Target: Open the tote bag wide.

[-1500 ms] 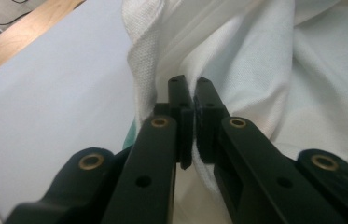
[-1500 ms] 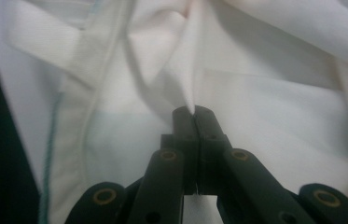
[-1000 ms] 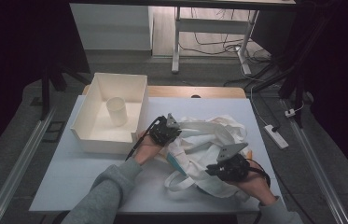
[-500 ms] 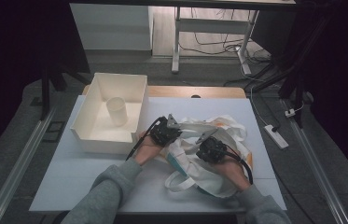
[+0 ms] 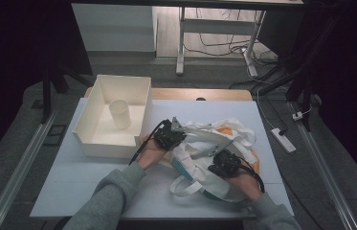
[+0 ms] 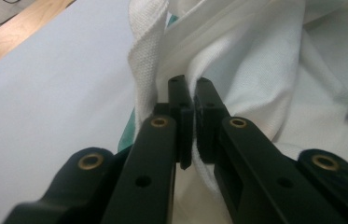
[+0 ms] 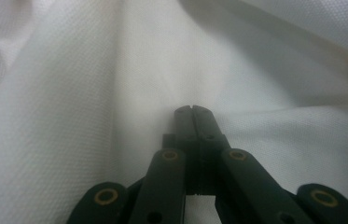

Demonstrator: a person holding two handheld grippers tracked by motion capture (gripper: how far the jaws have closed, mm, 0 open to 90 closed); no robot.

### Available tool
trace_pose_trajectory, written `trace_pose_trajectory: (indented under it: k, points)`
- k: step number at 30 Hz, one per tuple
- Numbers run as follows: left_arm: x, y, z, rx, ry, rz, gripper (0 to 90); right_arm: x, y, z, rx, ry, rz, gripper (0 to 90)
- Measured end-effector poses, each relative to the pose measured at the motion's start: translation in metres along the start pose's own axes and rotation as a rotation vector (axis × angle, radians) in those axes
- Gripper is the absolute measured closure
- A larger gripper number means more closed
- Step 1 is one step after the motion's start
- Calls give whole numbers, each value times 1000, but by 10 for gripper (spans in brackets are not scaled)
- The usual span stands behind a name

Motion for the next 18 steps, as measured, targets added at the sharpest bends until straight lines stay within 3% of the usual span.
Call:
trace_pose_trajectory:
  k: [3, 6, 7, 8, 9, 11, 14, 18]
  points:
    - [1, -1, -3, 5, -5, 3, 872, 0, -3, 0, 23, 5, 4, 900]
    - [1, -2, -4, 7, 2, 6, 872, -1, -10, 1, 13, 20, 27, 900]
    - [1, -2, -3, 7, 0, -1, 872, -2, -13, 2, -16, 34, 33, 900]
    - [0, -1, -3, 9, 5, 2, 871, -3, -20, 3, -90, 44, 32, 900]
    - [0, -1, -3, 9, 5, 2, 870, -4, -26, 2, -128, 50, 38, 900]
    - [1, -1, -3, 5, 0, -2, 870, -4, -30, -1, -87, 37, 64, 900]
    - [0, -1, -4, 6, 8, 0, 869, -4, -28, -1, -106, 42, 46, 900]
    - [-2, -2, -7, 0, 9, -5, 868, -5, -29, -1, -94, 43, 54, 900]
Point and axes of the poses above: each handheld gripper's, and its own axes: z roughly backward along the jaws, x roughly out of its underside, y roughly to its right, the point moved 7 cm from there along -z, roughly forward along the jaws, and after that the axes turned 5 degrees about -y, right-handed, at the moved point
